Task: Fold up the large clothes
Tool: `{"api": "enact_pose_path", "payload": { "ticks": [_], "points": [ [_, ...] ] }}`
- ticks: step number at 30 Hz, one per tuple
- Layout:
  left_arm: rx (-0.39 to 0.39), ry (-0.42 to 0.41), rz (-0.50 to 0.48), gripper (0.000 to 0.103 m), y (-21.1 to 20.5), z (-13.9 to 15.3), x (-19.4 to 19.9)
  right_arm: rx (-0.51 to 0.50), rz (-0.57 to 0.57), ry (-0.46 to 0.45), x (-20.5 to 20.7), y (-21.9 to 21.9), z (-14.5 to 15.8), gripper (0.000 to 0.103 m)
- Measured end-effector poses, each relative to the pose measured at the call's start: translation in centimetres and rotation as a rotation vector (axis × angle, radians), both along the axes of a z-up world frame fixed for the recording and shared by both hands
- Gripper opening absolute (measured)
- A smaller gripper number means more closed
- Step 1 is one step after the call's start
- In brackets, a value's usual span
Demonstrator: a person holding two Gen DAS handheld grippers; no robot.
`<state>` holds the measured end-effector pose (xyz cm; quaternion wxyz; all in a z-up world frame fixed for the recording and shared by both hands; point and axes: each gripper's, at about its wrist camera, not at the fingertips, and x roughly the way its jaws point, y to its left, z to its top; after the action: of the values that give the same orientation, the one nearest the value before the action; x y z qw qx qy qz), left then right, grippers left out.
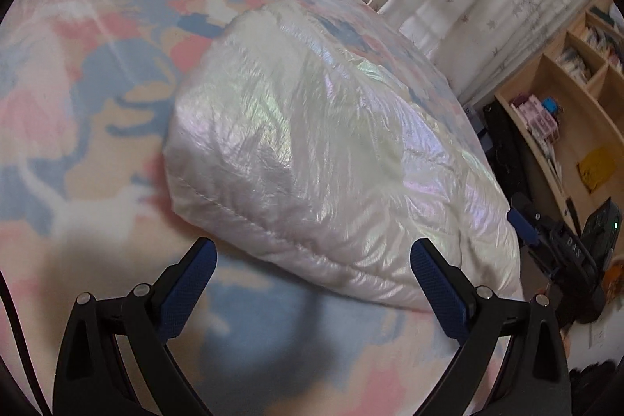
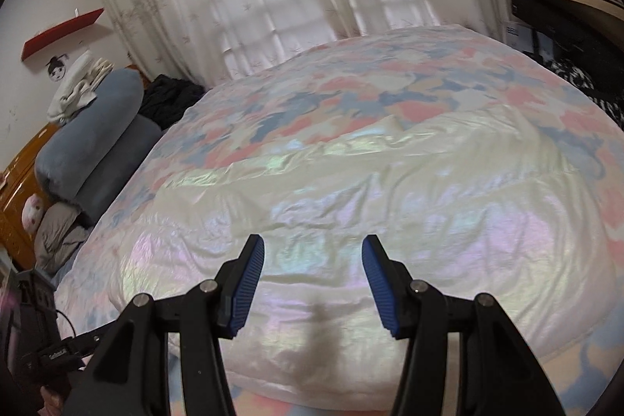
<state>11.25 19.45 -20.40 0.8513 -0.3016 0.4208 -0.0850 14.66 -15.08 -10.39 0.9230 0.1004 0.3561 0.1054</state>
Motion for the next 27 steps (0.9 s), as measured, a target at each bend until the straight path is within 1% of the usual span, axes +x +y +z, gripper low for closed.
{"api": "enact_pose_path", "payload": {
  "ticks": [5, 10, 11, 12, 13, 14, 15, 16, 17, 18, 19, 20, 21, 22, 23, 24, 25, 27],
  "points": [
    [-0.052, 0.024, 0.06, 0.099, -0.4, -2.5, 2.5, -0.021, 0.033, 0.003, 2.0, 1.8, -0.8, 0.052],
    [-0.061, 0.0, 0.107, 0.099, -0.3, -3.3, 4.9, -0.047, 0.034, -0.007, 4.9, 3.7, -1.5, 0.05],
    [-0.069, -0.001, 0.126, 0.099, 0.0, -3.4, 5.5, -0.053, 0.034, -0.012, 5.4, 4.1, -1.5, 0.044],
    [-0.079, 0.0, 0.138, 0.099, 0.2, -3.6, 5.9, -0.071, 0.03, -0.017, 6.2, 4.6, -1.7, 0.036],
    [-0.088, -0.004, 0.151, 0.099, 0.4, -3.6, 6.3, -0.074, 0.03, -0.015, 6.9, 4.9, -1.8, 0.031],
    [-0.089, -0.008, 0.161, 0.099, 0.4, -3.6, 6.6, -0.074, 0.031, -0.012, 7.7, 5.2, -2.1, 0.022],
    [-0.082, -0.018, 0.177, 0.098, 0.4, -3.6, 6.8, -0.088, 0.021, -0.007, 8.5, 5.6, -2.4, 0.017],
    [-0.074, -0.027, 0.187, 0.094, 0.4, -3.4, 6.9, -0.096, 0.018, -0.001, 9.2, 5.7, -2.7, 0.016],
    [-0.054, -0.041, 0.205, 0.091, 0.4, -3.2, 7.0, -0.104, 0.016, 0.005, 9.9, 6.0, -3.2, 0.016],
    [-0.042, -0.051, 0.211, 0.085, 0.3, -2.9, 7.0, -0.118, 0.013, 0.019, 10.4, 6.2, -3.8, 0.016],
    [-0.028, -0.062, 0.217, 0.079, 0.3, -2.7, 7.0, -0.139, 0.007, 0.048, 11.1, 6.4, -4.8, 0.016],
    [-0.005, -0.078, 0.221, 0.076, 0.1, -2.2, 7.0, -0.159, 0.005, 0.09, 11.7, 6.5, -6.1, 0.016],
    [0.029, -0.104, 0.214, 0.07, -0.3, -1.6, 7.0, -0.175, 0.006, 0.124, 12.1, 6.6, -7.2, 0.016],
    [0.05, -0.116, 0.208, 0.064, -0.6, -1.1, 7.1, -0.194, 0.009, 0.139, 12.3, 6.7, -8.3, 0.016],
    [0.103, -0.145, 0.19, 0.062, -1.4, -0.2, 7.1, -0.206, 0.008, 0.133, 12.2, 6.8, -8.8, 0.015],
    [0.145, -0.165, 0.175, 0.057, -2.0, 0.6, 7.2, -0.214, 0.005, 0.128, 12.1, 6.8, -9.0, 0.015],
    [0.182, -0.185, 0.16, 0.053, -2.5, 1.4, 7.2, -0.22, 0.002, 0.123, 12.0, 6.9, -9.2, 0.015],
    [0.238, -0.222, 0.134, 0.048, -3.6, 2.9, 7.1, -0.235, -0.001, 0.113, 11.9, 7.0, -9.7, 0.015]
  ]
}}
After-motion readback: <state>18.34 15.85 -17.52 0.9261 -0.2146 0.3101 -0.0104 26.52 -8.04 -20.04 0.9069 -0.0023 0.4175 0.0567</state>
